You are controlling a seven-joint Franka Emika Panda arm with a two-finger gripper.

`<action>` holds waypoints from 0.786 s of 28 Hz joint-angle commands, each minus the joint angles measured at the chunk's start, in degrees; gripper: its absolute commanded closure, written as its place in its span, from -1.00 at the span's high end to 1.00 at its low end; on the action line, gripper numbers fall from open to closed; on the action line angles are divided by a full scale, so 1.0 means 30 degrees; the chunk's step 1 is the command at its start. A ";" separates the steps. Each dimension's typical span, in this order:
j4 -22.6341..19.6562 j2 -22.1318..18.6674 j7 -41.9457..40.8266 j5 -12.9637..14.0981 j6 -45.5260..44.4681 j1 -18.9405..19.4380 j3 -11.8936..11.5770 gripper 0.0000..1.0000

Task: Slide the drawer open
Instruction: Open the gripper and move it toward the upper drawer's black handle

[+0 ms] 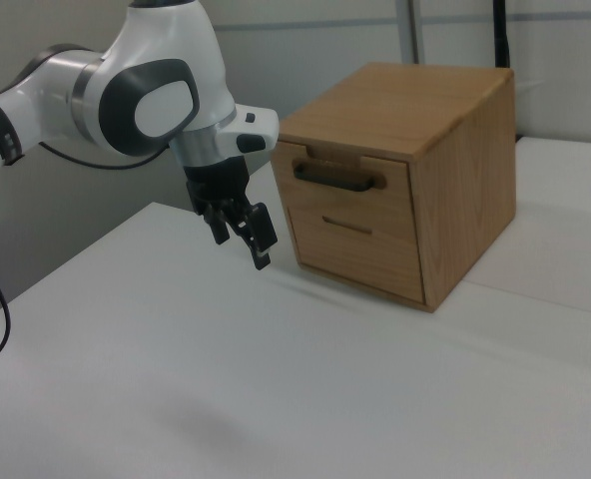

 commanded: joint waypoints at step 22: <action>-0.0838 0.1789 2.4794 -0.1942 1.0582 0.0622 0.0101 0.98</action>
